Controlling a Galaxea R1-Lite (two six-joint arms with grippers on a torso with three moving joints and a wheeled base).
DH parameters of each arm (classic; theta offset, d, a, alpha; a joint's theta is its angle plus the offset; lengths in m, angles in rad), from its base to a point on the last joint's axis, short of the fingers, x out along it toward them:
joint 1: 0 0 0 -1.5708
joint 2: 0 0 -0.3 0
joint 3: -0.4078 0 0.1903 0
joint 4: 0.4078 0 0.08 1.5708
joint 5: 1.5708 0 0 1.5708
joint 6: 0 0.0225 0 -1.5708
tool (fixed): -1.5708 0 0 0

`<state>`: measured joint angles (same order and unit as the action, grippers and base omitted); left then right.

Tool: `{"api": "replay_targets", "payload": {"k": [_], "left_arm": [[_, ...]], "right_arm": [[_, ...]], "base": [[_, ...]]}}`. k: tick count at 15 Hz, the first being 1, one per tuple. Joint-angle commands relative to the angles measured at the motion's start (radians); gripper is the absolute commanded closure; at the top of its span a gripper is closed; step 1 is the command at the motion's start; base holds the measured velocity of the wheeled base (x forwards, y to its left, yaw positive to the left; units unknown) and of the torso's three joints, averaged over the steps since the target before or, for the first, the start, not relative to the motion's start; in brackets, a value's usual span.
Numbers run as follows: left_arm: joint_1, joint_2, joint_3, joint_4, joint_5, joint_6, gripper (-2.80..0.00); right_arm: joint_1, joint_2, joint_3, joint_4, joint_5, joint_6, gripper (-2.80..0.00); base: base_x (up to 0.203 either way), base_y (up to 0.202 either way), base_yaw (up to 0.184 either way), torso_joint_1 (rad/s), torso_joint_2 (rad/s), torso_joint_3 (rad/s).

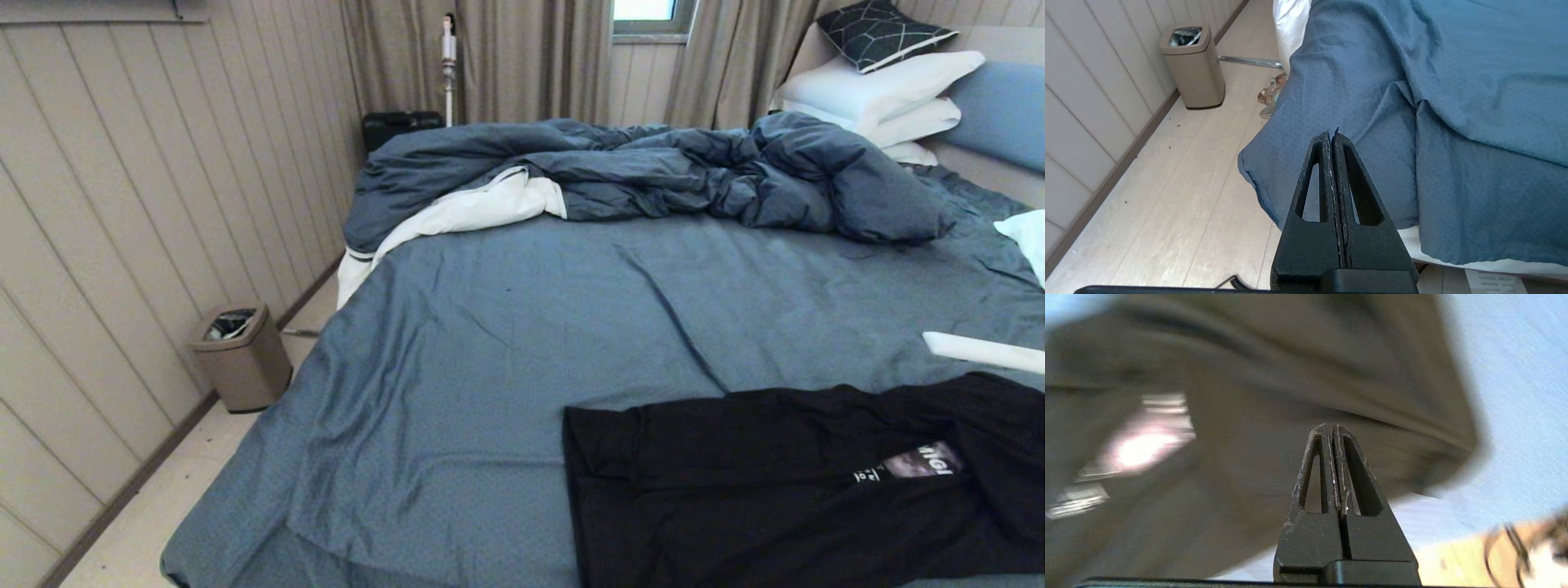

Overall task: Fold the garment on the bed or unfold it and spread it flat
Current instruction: Unford the black T-shirt

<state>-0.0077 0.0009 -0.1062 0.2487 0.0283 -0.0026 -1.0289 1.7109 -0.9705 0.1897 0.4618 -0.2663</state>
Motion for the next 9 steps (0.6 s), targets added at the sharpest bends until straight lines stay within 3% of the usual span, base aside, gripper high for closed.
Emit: {"api": "replay_targets", "payload": {"k": [1, 9], "left_arm": [[0.0, 0.001, 0.0, 0.001, 0.001, 0.0, 0.0], [0.0, 0.014, -0.008, 0.011, 0.014, 0.0, 0.0]], "right_arm": [[0.078, -0.134, 0.004, 0.001, 0.008, 0.032, 0.0], [0.622, -0.397, -0.071, 0.052, 0.023, 0.284, 0.0]], "base": [[0.0, 0.0, 0.0, 0.0, 0.0, 0.0], [0.0, 0.0, 0.0, 0.0, 0.0, 0.0]]}}
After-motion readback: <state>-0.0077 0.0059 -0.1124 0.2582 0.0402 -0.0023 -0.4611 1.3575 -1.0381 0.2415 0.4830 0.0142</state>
